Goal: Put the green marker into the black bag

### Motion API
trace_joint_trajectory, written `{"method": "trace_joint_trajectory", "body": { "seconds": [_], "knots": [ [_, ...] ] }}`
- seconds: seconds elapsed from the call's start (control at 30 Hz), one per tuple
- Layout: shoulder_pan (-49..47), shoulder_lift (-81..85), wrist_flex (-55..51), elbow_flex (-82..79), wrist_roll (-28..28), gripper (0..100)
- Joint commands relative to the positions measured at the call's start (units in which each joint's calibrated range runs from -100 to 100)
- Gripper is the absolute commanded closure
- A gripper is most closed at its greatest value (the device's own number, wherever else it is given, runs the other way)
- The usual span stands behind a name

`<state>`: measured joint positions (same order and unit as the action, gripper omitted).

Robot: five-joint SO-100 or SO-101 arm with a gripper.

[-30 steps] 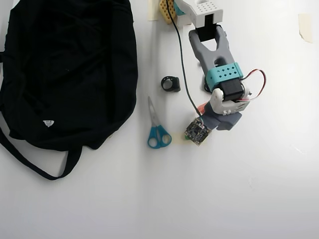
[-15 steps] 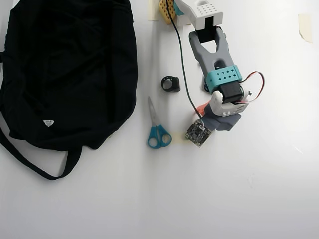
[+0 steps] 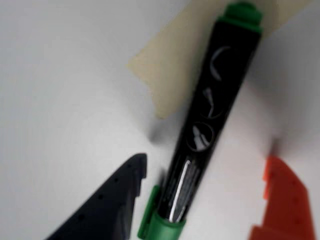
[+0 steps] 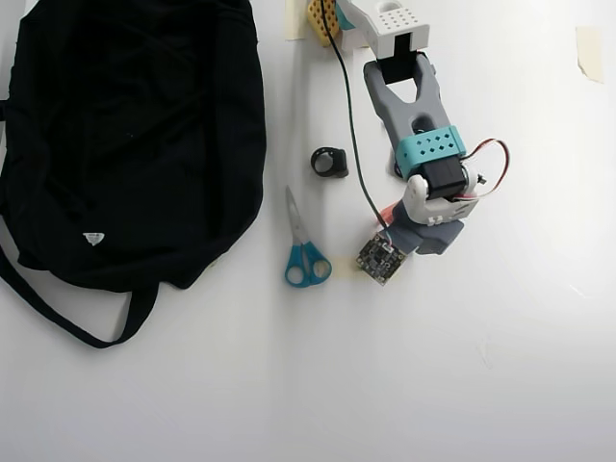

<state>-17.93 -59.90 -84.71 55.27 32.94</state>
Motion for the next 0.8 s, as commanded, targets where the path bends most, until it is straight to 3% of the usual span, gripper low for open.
{"method": "trace_joint_trajectory", "body": {
  "seconds": [0.0,0.77],
  "knots": [
    [-0.17,-0.02,0.05,1.7,-0.22,71],
    [1.02,-2.17,-0.21,1.52,-0.12,71]
  ]
}}
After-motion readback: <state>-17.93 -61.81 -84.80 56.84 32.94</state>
